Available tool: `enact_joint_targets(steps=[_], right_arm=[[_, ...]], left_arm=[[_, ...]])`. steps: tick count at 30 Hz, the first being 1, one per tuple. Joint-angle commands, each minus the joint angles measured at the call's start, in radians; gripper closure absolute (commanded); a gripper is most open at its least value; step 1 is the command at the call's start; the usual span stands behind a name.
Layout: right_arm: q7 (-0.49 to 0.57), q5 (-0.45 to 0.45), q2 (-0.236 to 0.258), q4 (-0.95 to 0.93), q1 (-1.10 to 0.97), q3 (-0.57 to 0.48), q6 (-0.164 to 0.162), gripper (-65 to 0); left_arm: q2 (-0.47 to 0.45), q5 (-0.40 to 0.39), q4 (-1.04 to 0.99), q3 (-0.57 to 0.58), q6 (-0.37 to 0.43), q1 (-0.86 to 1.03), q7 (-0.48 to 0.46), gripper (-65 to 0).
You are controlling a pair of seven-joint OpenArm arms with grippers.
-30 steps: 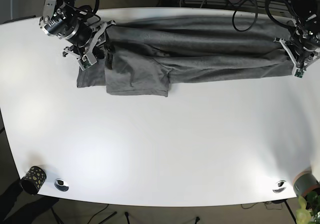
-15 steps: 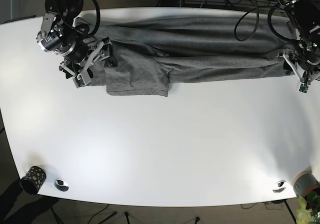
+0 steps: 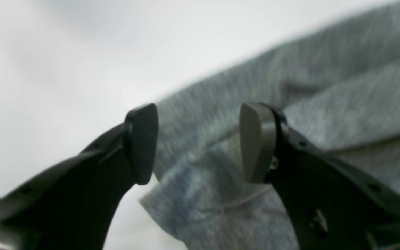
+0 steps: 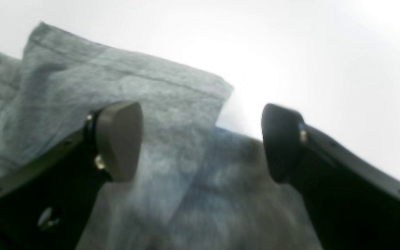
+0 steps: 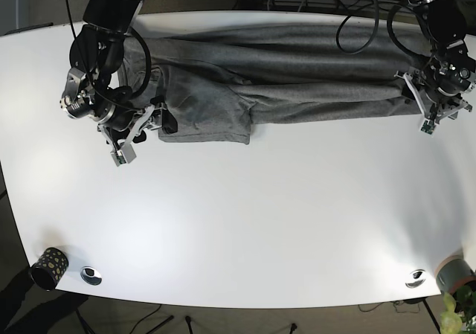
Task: Fold the T-shirt properly
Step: 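Regrasp the folded shirt edge with the right gripper, then pull the folded shirt edge taut with both grippers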
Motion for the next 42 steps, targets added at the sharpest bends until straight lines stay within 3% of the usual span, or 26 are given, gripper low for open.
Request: enact_joint_targets(steps=[1,8,10,18,23,42], right_arm=[[0.016,0.021,0.005,-0.069,0.054,0.001,0.003,-49.5],[0.018,0.021,0.004,-0.158,0.096,0.001,0.003,-49.3],[0.019,0.021,0.0,-0.158,0.096,0.001,0.003,-46.6],[0.019,0.021,-0.023,-0.152,0.096,0.001,0.003,-11.4],[0.021,0.029,-0.024,-0.105,0.09,0.002,0.003,-0.6],[-0.015,0.032,-0.027,0.429,-0.214,0.01,0.003,0.0]], left_arm=[[-0.018,-0.007,-0.023,-0.004,0.002,-0.008,-0.015,-33.9],[-0.019,-0.007,-0.087,-0.007,0.002,-0.008,-0.017,-33.8],[-0.019,-0.007,-0.089,-0.007,0.002,-0.008,-0.017,-33.8],[-0.019,-0.007,-0.09,-0.005,0.002,-0.012,-0.017,-33.8],[-0.018,-0.007,-0.09,-0.002,0.002,-0.014,-0.017,-33.8],[-0.021,-0.007,-0.092,-0.001,0.002,-0.014,-0.018,-33.8]])
